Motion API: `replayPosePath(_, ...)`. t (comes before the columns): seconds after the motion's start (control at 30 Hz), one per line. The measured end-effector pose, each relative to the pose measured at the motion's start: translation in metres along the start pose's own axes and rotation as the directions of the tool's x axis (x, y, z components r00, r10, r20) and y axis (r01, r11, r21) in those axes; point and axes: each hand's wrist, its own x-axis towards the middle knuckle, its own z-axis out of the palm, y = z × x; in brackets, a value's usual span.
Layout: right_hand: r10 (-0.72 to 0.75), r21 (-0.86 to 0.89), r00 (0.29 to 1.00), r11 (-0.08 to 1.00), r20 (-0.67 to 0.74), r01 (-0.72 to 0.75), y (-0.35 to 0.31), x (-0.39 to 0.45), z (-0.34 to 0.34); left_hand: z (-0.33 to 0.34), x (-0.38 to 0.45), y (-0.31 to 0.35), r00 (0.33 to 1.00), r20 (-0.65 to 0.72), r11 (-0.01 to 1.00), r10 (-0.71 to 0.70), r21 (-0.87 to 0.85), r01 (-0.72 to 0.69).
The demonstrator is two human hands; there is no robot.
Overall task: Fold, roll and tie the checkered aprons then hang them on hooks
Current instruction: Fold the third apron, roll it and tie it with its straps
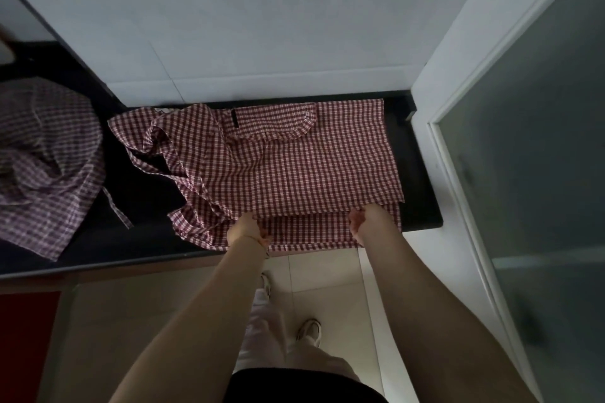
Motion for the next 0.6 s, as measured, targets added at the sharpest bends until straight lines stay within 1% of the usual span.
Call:
replayPosePath(0.07, -0.029, -0.046, 1.000, 0.999, 0.003, 0.029, 0.002, -0.006, 0.004, 0.004, -0.002, 0.001, 1.000, 0.029, 0.998, -0.004, -0.065, 0.006)
replayPosePath(0.13, -0.021, -0.056, 1.000, 0.998, 0.003, 0.021, 0.005, -0.005, 0.007, 0.005, -0.005, 0.001, 0.997, 0.079, 0.991, 0.005, -0.133, 0.006)
replayPosePath(0.2, -0.070, -0.083, 0.997, 0.994, 0.017, 0.071, 0.009, -0.003, 0.007, 0.004, -0.007, 0.001, 0.996, 0.090, 0.986, 0.013, -0.164, 0.002)
replayPosePath(0.23, -0.114, -0.083, 0.992, 0.989, 0.054, 0.119, 0.012, -0.003, 0.006, 0.004, -0.006, 0.001, 0.997, 0.079, 0.987, 0.016, -0.161, -0.003)
replayPosePath(0.27, -0.147, -0.076, 0.980, 0.984, 0.133, 0.158, 0.014, 0.001, 0.005, 0.004, -0.006, 0.001, 0.998, 0.064, 0.990, 0.022, -0.144, -0.013)
replayPosePath(0.3, -0.140, -0.112, 0.969, 0.980, 0.202, 0.165, 0.015, 0.003, 0.005, 0.004, -0.005, 0.000, 0.998, 0.048, 0.992, 0.028, -0.124, -0.021)
replayPosePath(0.33, -0.135, -0.142, 0.966, 0.975, 0.221, 0.169, 0.014, 0.005, 0.006, 0.003, -0.004, 0.001, 0.999, 0.041, 0.993, 0.031, -0.113, -0.027)
replayPosePath(0.37, -0.115, -0.137, 0.971, 0.980, 0.211, 0.146, 0.010, 0.003, 0.006, 0.001, -0.003, 0.001, 0.999, 0.041, 0.995, 0.031, -0.100, -0.026)
replayPosePath(0.4, -0.167, -0.172, 0.967, 0.964, 0.190, 0.201, 0.006, -0.001, 0.005, -0.001, -0.003, 0.003, 0.998, 0.050, 0.995, 0.034, -0.093, -0.029)
replayPosePath(0.47, -0.204, -0.197, 0.966, 0.952, 0.162, 0.234, -0.007, -0.015, 0.007, -0.002, -0.004, 0.011, 0.996, 0.079, 0.996, 0.033, -0.086, -0.026)
replayPosePath(0.53, -0.238, -0.189, 0.947, 0.941, 0.218, 0.280, -0.018, -0.030, 0.012, 0.001, -0.011, 0.026, 0.991, 0.122, 0.993, 0.058, -0.107, -0.045)
replayPosePath(0.6, -0.278, -0.176, 0.916, 0.925, 0.289, 0.336, -0.028, -0.050, 0.017, 0.008, -0.031, 0.047, 0.976, 0.154, 0.980, 0.154, -0.154, -0.130)
